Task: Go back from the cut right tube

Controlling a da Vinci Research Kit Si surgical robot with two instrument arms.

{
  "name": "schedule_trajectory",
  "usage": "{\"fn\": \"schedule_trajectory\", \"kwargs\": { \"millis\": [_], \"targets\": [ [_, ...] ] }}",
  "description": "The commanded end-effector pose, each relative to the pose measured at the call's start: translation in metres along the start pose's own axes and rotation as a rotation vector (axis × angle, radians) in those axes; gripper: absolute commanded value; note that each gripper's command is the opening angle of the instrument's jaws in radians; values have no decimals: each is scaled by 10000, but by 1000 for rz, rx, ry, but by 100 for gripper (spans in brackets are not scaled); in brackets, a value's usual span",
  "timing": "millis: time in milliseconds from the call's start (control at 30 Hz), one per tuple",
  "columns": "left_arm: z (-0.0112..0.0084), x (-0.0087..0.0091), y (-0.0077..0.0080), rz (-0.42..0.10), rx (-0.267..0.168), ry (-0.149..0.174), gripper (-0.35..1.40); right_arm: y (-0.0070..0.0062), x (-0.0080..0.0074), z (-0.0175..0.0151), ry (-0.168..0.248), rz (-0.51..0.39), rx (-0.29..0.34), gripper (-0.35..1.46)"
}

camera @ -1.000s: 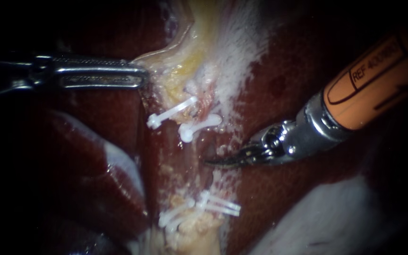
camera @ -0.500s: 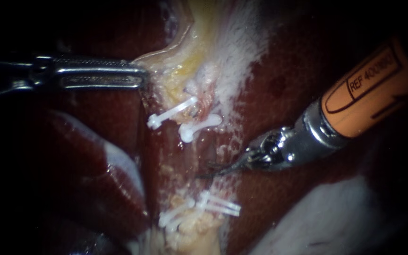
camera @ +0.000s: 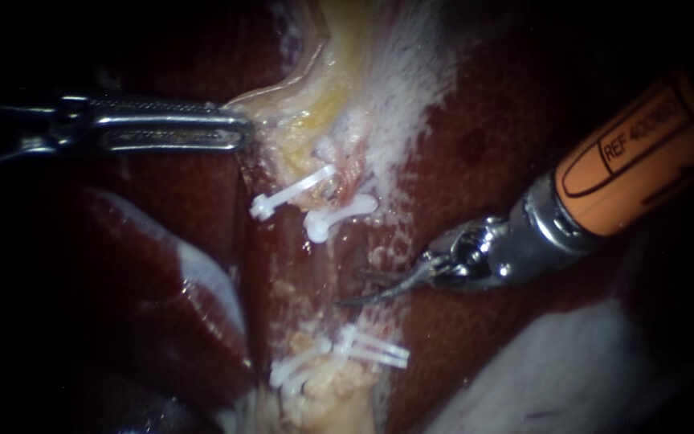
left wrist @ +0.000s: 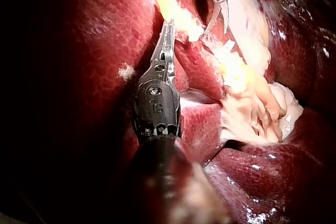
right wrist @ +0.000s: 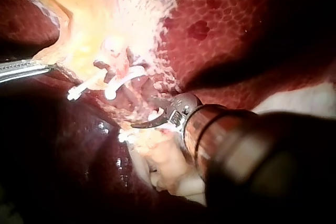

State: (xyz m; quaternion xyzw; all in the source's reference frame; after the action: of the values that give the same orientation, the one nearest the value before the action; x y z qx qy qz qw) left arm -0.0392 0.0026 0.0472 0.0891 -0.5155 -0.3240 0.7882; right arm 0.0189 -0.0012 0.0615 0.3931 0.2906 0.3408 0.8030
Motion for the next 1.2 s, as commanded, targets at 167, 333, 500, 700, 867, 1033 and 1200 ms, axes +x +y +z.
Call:
{"fn": "schedule_trajectory", "kwargs": {
  "millis": [167,333,500,700,867,1033,1200],
  "targets": [
    [-1,1,0,0,0,0,-35,4,-2,-19,41,-142,-35,79],
    [-1,2,0,1,-3,0,-35,13,2,-31,107,-314,-11,106],
    [-1,2,1,1,-2,0,-35,23,7,-39,130,-475,-32,123],
    [-1,3,1,1,-2,0,-35,31,2,-53,131,-591,-49,128],
    [-1,3,1,2,-2,0,-35,36,2,-68,136,-652,-71,133],
    [0,6,0,3,-1,0,-35,37,13,-86,147,-691,-103,135],
    [1,6,0,3,1,-1,-35,37,19,-98,171,-712,-117,140]
  ]
}}
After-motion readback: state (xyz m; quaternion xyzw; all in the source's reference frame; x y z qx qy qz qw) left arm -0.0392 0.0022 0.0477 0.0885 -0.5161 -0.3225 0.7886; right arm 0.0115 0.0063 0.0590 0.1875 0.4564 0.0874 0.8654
